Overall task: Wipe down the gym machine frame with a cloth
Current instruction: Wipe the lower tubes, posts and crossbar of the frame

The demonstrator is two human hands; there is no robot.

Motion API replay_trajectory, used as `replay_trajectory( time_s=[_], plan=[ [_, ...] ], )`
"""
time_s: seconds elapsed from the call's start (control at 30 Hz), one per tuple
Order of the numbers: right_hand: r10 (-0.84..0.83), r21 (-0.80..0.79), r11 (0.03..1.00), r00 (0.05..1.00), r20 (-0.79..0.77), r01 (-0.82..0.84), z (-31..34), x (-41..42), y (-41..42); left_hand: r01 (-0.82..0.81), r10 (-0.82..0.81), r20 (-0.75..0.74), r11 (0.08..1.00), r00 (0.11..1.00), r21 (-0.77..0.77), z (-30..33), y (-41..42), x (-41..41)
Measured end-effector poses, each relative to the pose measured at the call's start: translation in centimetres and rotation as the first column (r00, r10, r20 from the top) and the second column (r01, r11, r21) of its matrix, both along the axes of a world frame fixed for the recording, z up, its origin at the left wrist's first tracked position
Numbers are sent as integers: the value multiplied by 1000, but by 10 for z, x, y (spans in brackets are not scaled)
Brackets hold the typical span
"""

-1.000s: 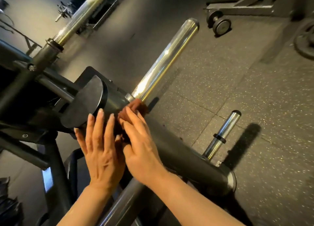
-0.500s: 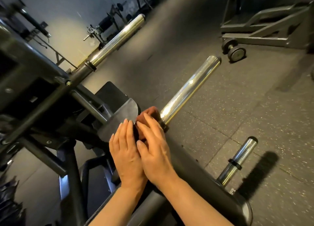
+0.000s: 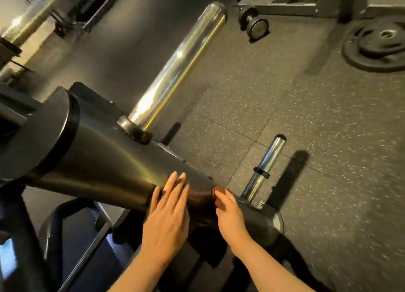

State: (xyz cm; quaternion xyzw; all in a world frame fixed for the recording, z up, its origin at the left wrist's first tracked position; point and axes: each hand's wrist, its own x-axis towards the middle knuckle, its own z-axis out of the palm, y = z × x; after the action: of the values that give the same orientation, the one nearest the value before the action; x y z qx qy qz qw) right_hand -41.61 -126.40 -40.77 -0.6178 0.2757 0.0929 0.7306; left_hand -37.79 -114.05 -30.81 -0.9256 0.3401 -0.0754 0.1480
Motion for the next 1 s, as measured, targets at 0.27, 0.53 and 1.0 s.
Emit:
replay_trajectory(
  time_s=[0.27, 0.53, 1.0],
  plan=[
    [8, -20, 1000, 918, 396, 0, 23, 75, -1, 46, -42, 285, 999, 958, -7, -31, 0, 15],
    [22, -125, 992, 996, 90, -10, -23, 45, -6, 63, -77, 366, 997, 927, 48, -40, 4, 17],
    [59, -227, 973, 996, 72, -41, -112, -14, -11, 267, -251, -108, 948, 962, 176, -82, -30, -11]
  ],
)
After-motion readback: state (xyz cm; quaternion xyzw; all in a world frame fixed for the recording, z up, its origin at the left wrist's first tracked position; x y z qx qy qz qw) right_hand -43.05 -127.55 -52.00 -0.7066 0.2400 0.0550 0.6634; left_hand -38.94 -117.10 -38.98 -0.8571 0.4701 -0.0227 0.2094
